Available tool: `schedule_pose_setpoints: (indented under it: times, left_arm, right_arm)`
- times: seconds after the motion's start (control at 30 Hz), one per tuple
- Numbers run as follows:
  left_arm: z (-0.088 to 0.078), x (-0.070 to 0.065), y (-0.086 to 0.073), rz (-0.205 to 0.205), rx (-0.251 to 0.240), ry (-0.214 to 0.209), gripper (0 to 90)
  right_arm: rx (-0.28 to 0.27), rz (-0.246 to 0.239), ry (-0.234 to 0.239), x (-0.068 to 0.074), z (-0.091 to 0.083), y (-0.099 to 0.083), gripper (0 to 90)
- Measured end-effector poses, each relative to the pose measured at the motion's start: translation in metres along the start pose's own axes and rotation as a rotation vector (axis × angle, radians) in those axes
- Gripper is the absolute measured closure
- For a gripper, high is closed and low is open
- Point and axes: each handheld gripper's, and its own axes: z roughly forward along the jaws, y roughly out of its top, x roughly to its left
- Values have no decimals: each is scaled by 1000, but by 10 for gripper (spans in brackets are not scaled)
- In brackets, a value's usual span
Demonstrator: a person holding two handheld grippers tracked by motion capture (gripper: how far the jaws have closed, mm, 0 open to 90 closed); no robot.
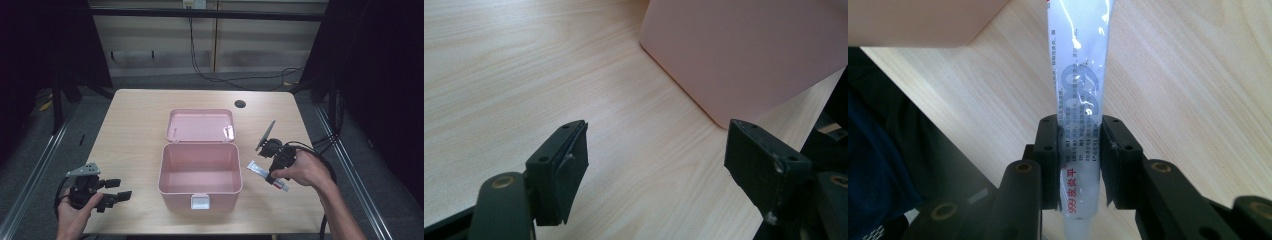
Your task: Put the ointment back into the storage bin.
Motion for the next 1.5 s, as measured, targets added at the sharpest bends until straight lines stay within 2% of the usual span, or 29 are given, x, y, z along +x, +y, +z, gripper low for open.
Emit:
schedule_pose_setpoints:
  times: [0.03, 0.13, 0.2, 0.47, 0.5, 0.57, 0.67, 0.7, 0.83, 0.93, 1.33, 1.5]
  left_arm:
    - [0, 0, 0, -1, 0, 0, 254]
    - [0, 0, 0, -1, 0, -2, 254]
    - [0, 0, 0, 0, 2, -4, 254]
    - [1, 0, 0, 8, 9, -6, 267]
    - [1, 0, 0, 7, 8, -7, 267]
    - [1, 0, 0, 8, 8, -7, 267]
    - [0, 0, 0, 7, 4, -7, 267]
    - [0, 0, 0, 6, 4, -7, 267]
    - [1, 0, 0, 9, 5, -5, 267]
    - [0, 0, 0, 9, 3, -2, 267]
    - [0, 0, 0, 2, -2, -1, 255]
    - [0, 1, 0, 3, -4, 2, 250]
  right_arm:
    - [-1, -18, -11, -1, -2, -1, 720]
    - [-7, -13, -11, -1, -9, -4, 720]
    - [-13, -34, -17, -2, -11, -5, 720]
    - [-17, -54, -32, -2, -19, -8, 720]
    - [-16, -39, -31, -1, -20, -8, 721]
    - [-20, -55, -27, -3, -21, -10, 720]
    - [-21, -53, -23, -3, -26, -11, 721]
    - [-24, -67, -27, -3, -28, -12, 721]
    - [-19, -58, -24, -2, -37, -13, 721]
    - [-28, -81, -18, -2, -42, -15, 721]
    - [-73, -126, -24, 6, -72, -13, 721]
    - [-71, -174, -17, 15, -78, -1, 721]
